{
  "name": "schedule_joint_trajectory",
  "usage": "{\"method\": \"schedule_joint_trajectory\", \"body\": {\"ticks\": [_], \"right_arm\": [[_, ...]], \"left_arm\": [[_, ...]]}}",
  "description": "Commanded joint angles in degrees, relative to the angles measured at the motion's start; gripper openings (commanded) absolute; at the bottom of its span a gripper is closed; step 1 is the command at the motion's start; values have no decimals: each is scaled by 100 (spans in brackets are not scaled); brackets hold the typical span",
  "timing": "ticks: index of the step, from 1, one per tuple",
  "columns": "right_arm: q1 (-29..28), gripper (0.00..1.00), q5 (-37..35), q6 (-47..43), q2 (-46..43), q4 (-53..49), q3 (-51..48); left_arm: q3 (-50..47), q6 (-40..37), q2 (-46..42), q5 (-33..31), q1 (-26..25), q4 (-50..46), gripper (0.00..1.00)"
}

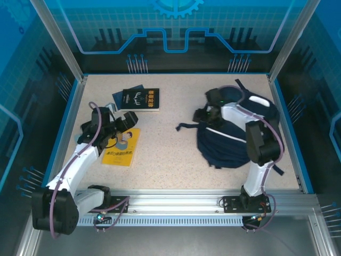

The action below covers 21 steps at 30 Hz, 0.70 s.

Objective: Pack books, pencil case, and school supplies into a backpack

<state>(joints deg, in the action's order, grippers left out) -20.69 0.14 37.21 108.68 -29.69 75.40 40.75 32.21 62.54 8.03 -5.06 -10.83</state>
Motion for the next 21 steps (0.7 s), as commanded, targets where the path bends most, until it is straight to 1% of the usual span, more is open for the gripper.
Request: {"method": "schedule_joint_trajectory", "body": {"ticks": [1,4,6,10,14,17,21], "right_arm": [[-786,92,671,537,545,-59,322],[-1143,91,1046,620,806,83,735],[-1237,90,1143,575,773,-67,974],[-1155,91,896,405,-34,-351,855],[-778,91,367,269,-1106,-650,161],[-316,90,169,313,-1899,-721,-681],[268,90,68,293,-2627,-855,-1579]], "left_arm": [[209,185,151,164,-187,179,99],[300,188,336,128,-364,239,99],[394,189,470,143,-485,238,99],[612,52,774,181,-851,205,99],[851,-4,1188,335,-1346,304,97],[1140,17,1663,472,-1835,375,92],[1649,151,2430,648,-2500,424,81]]}}
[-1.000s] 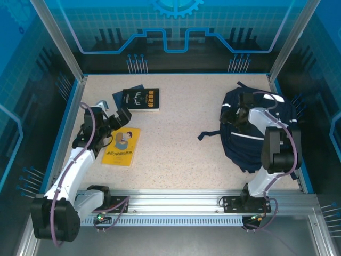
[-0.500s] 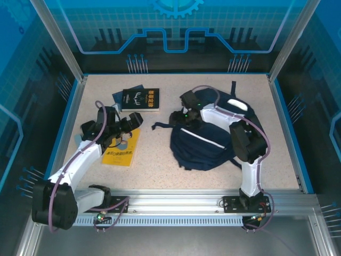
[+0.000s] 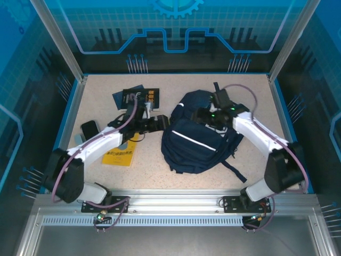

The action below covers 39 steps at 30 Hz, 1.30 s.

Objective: Pack books, pencil case, and school supplies into a backpack

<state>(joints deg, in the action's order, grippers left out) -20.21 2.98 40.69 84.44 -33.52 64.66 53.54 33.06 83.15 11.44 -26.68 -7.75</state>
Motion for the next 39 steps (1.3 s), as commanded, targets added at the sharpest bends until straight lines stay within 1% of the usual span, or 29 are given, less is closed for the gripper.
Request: {"method": "schedule_joint_trajectory", "body": {"ticks": [1,5,6,7,9,11,13,16,19,24,26,29,32,35,39], "right_arm": [[364,90,-244,-46,-365,-525,-698],[832,89,-448,30,-771,-513,-1369],[914,89,-435,52,-803,-479,-1395],[1007,89,-377,56,-800,-407,-1622],[1102,89,-241,79,-715,-250,-1765],[1118,88,-100,89,-540,-78,-1817],[1117,88,41,89,-303,70,-1820],[1116,87,366,71,24,413,-1828],[1077,86,877,35,345,899,-1781],[714,83,1347,163,943,1536,-1482],[540,83,1444,239,1201,1694,-1285],[467,83,1443,299,1399,1782,-1043],[513,83,1378,194,1213,1552,-825],[578,86,1147,-76,764,1045,-671],[782,92,876,-390,100,423,-729]], "left_arm": [[537,89,615,351,-508,124,78],[1184,206,1508,363,-1079,142,67],[1308,228,1671,338,-1155,122,66],[1435,244,1851,256,-1248,109,65],[1583,307,2133,13,-1338,55,62],[1679,431,2407,-247,-1341,-62,59],[1839,419,2685,-484,-1336,-389,57],[1964,295,2942,-751,-1321,-631,56],[2039,188,3093,-996,-1191,-866,56],[2238,68,3292,-1387,-770,-1253,56],[2383,-61,3317,-1493,-701,-1408,56],[2670,-398,3229,-1611,-681,-1683,60],[2914,-880,2988,-1552,-702,-1936,67],[3023,-1696,2644,-1472,-779,-2161,72],[2928,-3134,2204,-1305,-1018,-2327,78]]}}
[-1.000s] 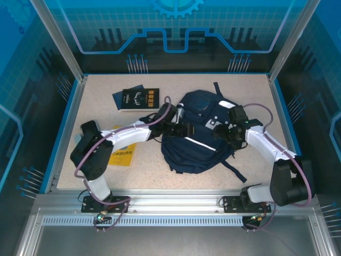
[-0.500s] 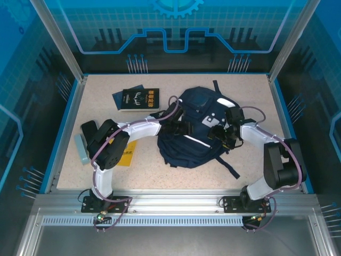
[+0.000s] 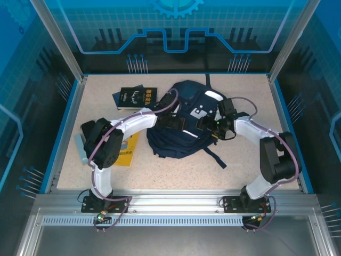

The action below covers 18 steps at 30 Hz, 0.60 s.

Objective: Pack books, pencil case, and school supplies into a backpack

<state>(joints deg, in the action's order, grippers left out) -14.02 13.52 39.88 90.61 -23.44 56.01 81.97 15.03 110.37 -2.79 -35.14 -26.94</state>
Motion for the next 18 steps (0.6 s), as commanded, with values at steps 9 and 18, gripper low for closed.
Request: {"method": "schedule_joint_trajectory", "body": {"ticks": [9,18], "right_arm": [[942,99,-91,-325,-1661,-906,-604],[1388,100,153,-313,-1784,-884,-918]], "left_arm": [[52,-2784,-629,115,-813,-628,83],[145,-3049,-125,-744,-1379,-563,65]]}}
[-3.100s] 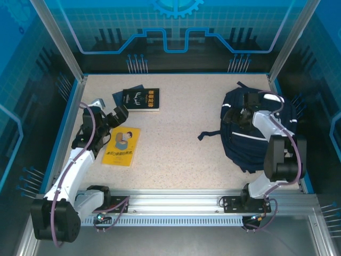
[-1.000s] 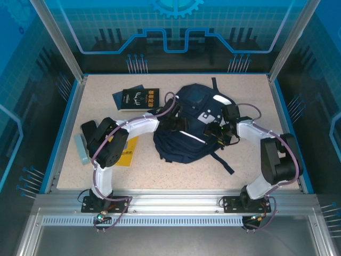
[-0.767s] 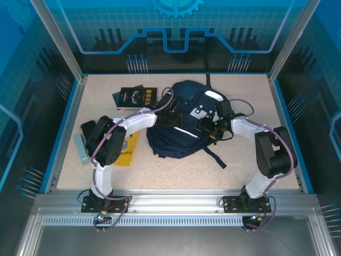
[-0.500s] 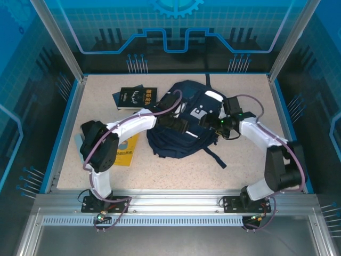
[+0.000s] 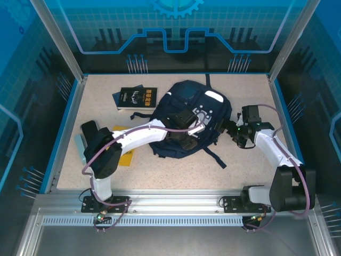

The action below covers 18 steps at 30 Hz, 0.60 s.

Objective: Pack books, pencil case, and school supplies into a backpack

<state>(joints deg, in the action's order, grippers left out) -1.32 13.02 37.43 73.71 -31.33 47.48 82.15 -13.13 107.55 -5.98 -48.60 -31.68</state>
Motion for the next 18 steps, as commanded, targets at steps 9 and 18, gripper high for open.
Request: {"method": "schedule_joint_trajectory", "body": {"ticks": [9,18], "right_arm": [[214,99,300,-60,-10,-62,-133],[281,99,303,-34,-3,-57,-175]], "left_arm": [[477,-567,790,-1214,-246,-309,65],[855,-836,1275,-1484,-264,-447,68]]}}
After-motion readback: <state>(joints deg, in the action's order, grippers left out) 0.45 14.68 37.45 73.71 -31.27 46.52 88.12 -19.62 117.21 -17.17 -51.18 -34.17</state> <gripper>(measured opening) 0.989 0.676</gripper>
